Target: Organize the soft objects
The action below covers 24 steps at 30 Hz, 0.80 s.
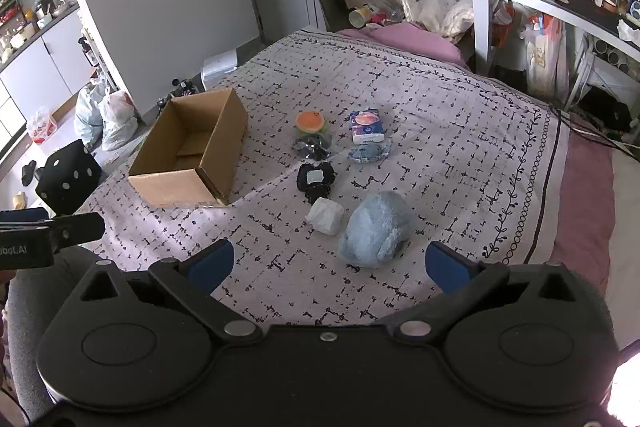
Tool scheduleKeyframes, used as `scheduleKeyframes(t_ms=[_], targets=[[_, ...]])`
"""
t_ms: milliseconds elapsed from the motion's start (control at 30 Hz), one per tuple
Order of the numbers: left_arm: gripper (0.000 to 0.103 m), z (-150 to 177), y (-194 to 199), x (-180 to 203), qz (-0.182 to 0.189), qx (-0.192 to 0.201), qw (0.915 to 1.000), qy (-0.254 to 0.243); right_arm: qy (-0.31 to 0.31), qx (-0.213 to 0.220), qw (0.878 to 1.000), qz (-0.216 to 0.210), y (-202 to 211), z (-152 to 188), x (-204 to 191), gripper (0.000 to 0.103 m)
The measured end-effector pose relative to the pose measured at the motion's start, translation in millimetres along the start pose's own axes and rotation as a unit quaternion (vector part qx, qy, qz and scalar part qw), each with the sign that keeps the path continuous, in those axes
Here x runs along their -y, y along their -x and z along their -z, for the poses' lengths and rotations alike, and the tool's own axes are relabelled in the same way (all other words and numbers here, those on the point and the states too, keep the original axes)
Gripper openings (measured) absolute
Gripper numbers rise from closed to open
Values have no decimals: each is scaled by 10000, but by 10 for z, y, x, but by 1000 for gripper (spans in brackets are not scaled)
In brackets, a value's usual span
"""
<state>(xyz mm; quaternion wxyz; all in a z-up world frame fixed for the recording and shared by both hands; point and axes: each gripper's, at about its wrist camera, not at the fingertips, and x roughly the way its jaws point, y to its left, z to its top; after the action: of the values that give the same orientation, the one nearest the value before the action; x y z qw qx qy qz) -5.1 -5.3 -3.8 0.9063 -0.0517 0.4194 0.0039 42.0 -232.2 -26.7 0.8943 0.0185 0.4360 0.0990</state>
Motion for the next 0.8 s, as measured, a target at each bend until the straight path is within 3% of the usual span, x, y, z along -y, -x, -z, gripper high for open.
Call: scheduleKeyframes(t_ms=[800], targets=[[102, 26, 6, 55, 88, -18, 9998, -176, 28, -6, 10000, 49, 26, -6, 6, 103]])
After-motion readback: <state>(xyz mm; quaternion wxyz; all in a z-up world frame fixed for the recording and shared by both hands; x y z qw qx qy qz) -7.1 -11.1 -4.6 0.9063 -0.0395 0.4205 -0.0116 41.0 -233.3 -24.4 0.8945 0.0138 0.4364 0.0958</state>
